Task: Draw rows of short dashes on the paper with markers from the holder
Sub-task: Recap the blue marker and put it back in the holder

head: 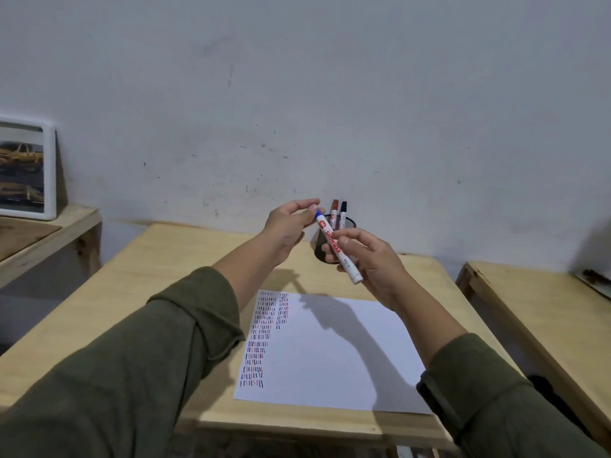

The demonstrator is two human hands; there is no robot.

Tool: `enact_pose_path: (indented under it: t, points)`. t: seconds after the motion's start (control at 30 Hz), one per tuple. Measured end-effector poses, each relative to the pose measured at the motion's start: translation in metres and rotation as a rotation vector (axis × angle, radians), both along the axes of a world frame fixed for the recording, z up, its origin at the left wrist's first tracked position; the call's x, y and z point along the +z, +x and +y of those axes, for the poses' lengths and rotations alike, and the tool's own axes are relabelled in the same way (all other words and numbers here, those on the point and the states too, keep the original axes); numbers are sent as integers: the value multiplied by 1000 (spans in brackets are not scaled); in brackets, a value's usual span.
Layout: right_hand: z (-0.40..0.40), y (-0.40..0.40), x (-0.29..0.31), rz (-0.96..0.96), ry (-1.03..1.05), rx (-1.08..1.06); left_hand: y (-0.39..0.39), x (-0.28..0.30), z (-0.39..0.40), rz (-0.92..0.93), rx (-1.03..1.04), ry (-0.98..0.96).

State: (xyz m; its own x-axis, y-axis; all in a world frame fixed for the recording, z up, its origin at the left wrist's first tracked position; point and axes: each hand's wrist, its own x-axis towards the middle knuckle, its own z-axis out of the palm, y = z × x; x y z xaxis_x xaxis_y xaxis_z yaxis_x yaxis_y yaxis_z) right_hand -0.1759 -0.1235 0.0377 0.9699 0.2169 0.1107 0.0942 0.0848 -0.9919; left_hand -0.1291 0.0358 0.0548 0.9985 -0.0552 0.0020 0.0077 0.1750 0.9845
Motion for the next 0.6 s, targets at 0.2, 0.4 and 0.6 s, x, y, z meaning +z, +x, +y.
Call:
enact_pose_path:
  t: [0.2,0.4,0.6]
  points:
    - [-19,49,-3,-14,-106,-41,44,7,-15,-79,-41,223]
    - [-34,112,10,-122,-229,-238,96,-10,-24,-67,48,466]
    - [-35,169,15,-233,-514,-387,125,-34,-36,-97,54,770]
